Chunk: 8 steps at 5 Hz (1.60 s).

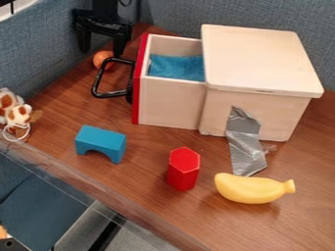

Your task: Put the tomato in the drawer

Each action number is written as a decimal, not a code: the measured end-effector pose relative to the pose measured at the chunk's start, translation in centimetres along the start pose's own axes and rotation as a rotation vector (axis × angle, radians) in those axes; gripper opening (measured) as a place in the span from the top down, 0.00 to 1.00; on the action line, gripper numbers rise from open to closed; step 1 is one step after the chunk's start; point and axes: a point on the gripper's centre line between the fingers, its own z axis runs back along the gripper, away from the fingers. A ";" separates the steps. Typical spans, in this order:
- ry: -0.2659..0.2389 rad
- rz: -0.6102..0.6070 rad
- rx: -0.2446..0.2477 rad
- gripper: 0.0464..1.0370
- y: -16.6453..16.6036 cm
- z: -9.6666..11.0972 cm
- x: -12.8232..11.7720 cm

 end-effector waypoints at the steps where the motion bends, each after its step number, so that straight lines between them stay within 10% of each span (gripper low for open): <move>1: 0.018 -0.002 0.001 0.04 -0.1 -0.5 -0.4; 2: 0.031 0.006 -0.001 0.07 -0.1 -0.8 -0.8; 4: 0.060 0.000 -0.001 0.47 -0.1 -1.6 -1.6; 8: -0.003 -0.019 -0.021 0.47 -0.4 0.9 -1.4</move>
